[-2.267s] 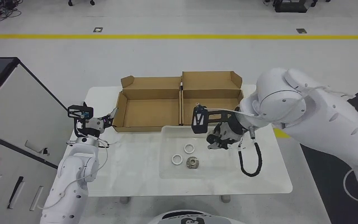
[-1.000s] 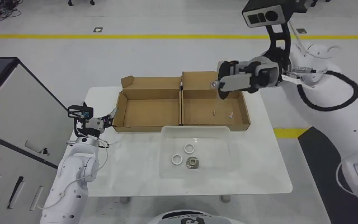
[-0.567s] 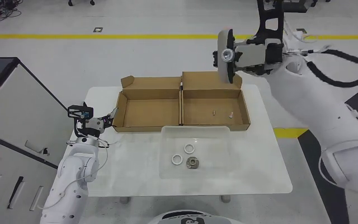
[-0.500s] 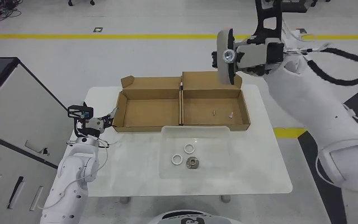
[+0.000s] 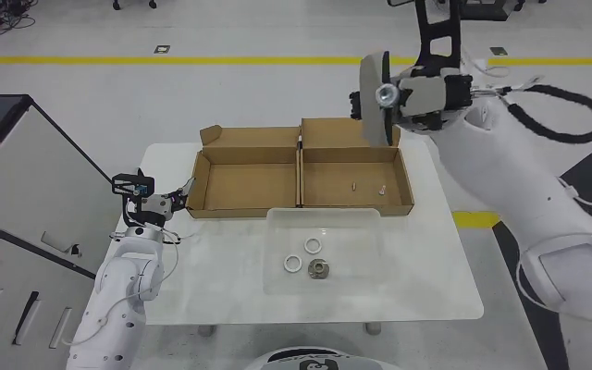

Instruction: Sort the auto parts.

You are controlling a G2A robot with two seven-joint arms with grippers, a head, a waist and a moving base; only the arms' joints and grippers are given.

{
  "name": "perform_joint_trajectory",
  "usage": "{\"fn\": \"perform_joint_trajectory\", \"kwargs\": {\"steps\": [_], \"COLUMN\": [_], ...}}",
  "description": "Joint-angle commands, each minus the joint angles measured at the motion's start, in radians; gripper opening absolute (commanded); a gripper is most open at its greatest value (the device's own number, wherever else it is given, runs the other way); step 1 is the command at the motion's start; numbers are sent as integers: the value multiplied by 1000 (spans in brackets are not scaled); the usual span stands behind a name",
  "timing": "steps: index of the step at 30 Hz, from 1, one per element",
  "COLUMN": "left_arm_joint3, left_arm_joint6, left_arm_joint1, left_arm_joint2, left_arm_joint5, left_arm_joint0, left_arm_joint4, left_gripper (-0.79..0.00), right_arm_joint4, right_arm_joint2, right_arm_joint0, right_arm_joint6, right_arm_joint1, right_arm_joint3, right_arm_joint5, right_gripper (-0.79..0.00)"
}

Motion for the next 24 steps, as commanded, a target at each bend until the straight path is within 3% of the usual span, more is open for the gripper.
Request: {"fn": "perform_joint_trajectory", "kwargs": {"steps": [1, 15, 24], "left_arm_joint3": [0, 0, 0], "left_arm_joint6": [0, 0, 0], "left_arm_joint1": [0, 0, 0], "left_arm_joint2": [0, 0, 0], "left_arm_joint5": [0, 0, 0], "left_arm_joint0": [0, 0, 0], "left_arm_joint4": [0, 0, 0], "left_gripper": [0, 0, 0], "right_arm_joint4": [30, 239, 105], "right_arm_joint2": [10, 112, 156], "right_arm_joint0": [-33, -218, -247], "right_arm_joint6": [18, 113, 83], "right_arm_joint1": [-5, -65, -89], "right_arm_joint3": [-14, -63, -34], "right_arm_joint5": [0, 83, 117], "right_gripper": [-785, -785, -785]}}
